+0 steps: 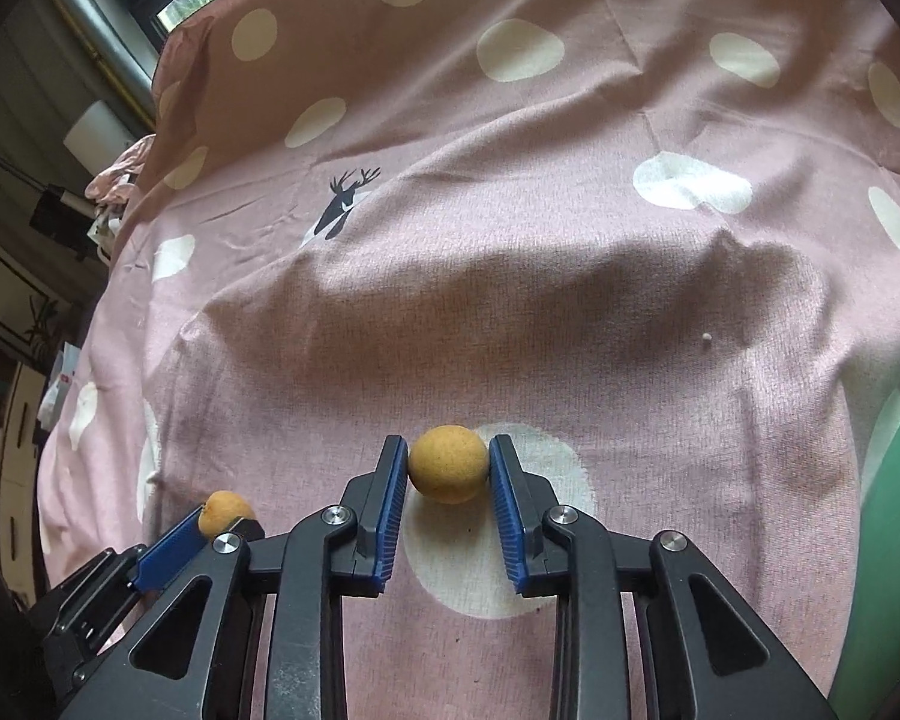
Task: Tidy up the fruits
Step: 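Close the right tool on the tan round fruit, then carry the tan fruit with the right tool over the bowl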
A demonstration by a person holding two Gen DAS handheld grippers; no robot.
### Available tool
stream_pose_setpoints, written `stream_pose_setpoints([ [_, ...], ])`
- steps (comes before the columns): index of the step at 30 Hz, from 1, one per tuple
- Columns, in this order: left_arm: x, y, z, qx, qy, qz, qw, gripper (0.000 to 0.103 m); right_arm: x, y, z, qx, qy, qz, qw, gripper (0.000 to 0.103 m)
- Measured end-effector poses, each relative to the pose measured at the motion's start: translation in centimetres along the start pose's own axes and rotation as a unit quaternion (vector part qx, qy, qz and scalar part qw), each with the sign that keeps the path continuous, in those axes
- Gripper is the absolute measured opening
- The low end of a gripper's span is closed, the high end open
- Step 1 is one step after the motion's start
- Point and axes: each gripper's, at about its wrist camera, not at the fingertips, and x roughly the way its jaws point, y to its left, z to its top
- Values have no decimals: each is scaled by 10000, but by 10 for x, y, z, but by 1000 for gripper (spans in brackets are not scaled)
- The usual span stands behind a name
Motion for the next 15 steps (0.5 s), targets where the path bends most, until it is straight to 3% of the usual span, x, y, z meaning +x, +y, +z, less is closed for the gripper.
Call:
stream_pose_setpoints([
  [4, -17, -9, -1, 130, -269, 61, 9995, 25, -9, -3, -5, 18, -58, 35, 10000, 30],
  [15, -72, -38, -12, 360, -858, -393, 9949, 26, -80, -10, -31, 17, -603, 300, 9977, 30],
])
